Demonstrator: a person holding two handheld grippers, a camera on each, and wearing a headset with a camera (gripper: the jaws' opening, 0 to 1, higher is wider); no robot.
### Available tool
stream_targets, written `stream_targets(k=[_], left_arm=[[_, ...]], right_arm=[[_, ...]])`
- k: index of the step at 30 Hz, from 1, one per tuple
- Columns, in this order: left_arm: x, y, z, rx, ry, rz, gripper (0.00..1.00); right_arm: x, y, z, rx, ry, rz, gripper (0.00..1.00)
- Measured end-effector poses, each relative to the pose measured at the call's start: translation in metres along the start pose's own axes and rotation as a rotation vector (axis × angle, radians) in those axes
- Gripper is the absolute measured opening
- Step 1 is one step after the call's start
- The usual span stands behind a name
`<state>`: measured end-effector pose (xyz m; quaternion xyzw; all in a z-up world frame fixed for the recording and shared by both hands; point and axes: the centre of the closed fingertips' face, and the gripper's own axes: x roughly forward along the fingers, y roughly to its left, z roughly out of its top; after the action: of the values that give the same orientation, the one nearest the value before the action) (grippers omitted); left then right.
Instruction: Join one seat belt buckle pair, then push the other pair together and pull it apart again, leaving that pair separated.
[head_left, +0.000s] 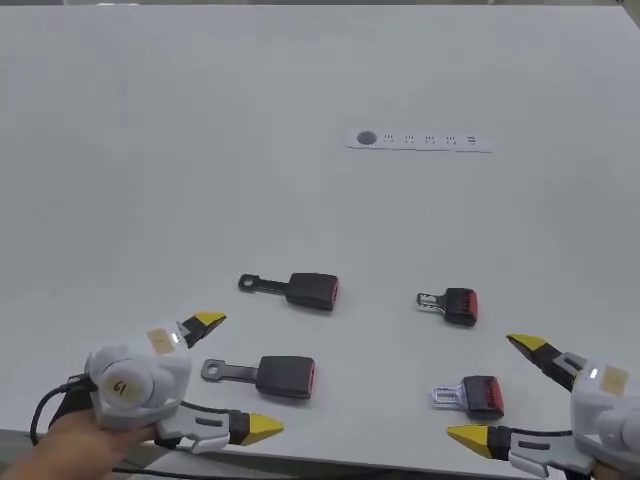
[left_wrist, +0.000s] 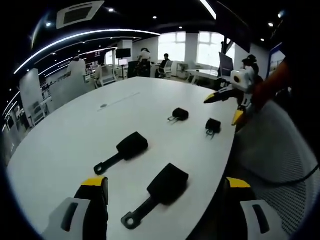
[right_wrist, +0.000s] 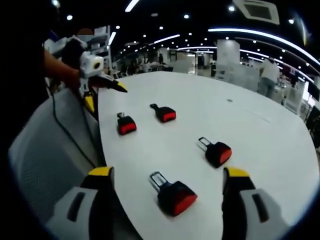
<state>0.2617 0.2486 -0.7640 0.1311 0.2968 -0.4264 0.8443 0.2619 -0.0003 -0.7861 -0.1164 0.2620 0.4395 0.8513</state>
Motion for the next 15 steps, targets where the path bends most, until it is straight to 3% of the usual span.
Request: stream_targets(k=[5, 15], left_arm=[[0.007, 0.000, -0.009, 0.052, 0.051, -0.018, 0.96], [0.021, 0.004, -0.019, 0.092, 0.101, -0.065, 0.92]], right_arm=[[0.004, -0.002, -0.008, -0.015, 0.037, 0.034, 0.90], [0.008, -0.006, -0.024, -0.055, 0.116, 0.117, 0.86]])
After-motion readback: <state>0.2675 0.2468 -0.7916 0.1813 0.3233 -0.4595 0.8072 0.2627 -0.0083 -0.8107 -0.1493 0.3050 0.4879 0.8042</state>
